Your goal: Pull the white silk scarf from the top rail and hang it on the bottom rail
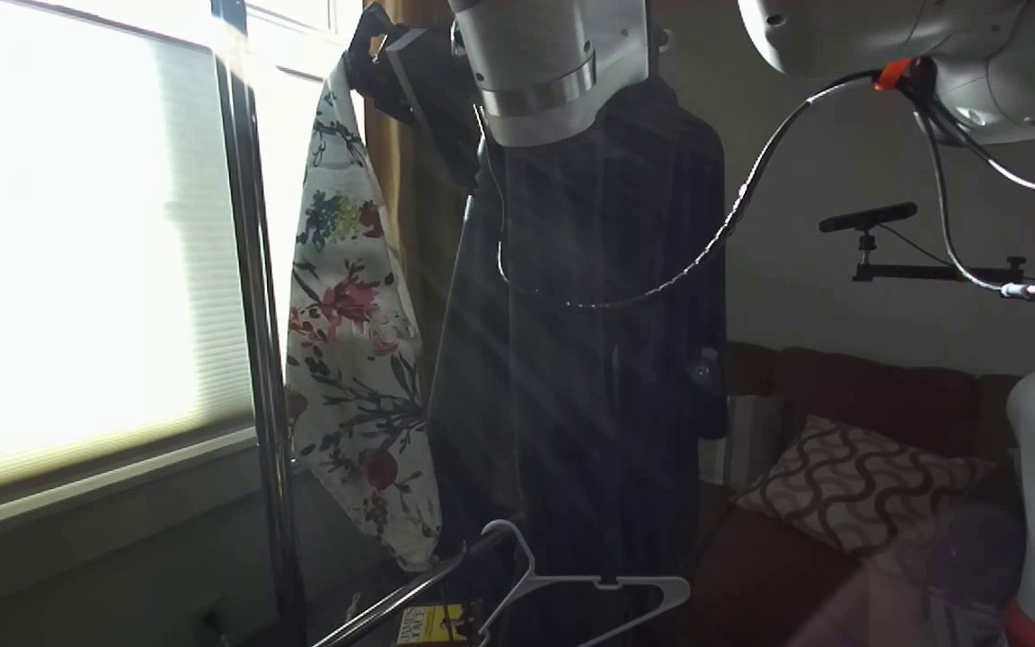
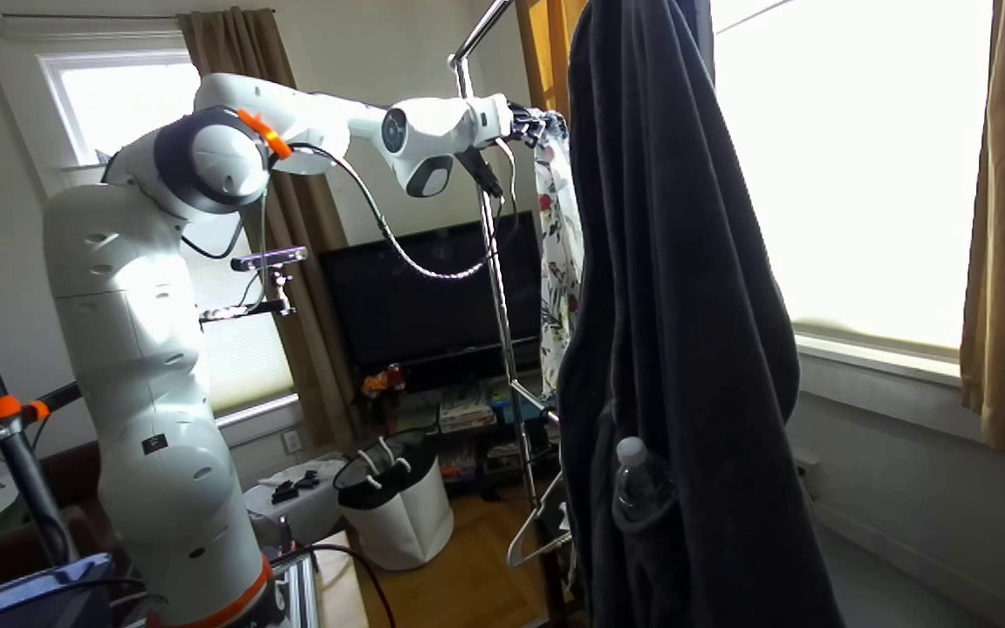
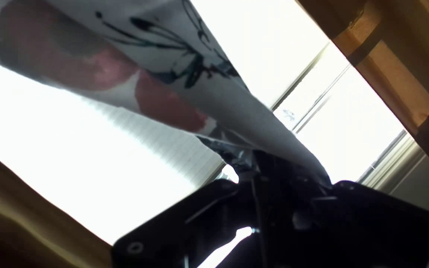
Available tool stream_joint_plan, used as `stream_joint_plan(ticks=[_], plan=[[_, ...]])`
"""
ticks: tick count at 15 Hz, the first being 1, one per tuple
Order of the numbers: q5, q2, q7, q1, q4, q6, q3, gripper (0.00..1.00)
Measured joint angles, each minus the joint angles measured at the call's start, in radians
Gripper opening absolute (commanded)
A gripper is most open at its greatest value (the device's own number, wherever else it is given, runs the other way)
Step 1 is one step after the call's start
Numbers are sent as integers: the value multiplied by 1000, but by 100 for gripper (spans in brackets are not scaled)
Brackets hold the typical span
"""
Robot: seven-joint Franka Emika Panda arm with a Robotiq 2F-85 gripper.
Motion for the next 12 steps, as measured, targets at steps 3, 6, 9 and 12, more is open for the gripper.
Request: stream_joint_plan(ticks=[3,6,9,12], plan=[[27,120,-73,25,49,51,-8,1],[142,159,-263,54,39,49,-51,1],[297,143,-478,68,-13,3,-90,1],[421,65,-618,54,-133,-115,-118,1]])
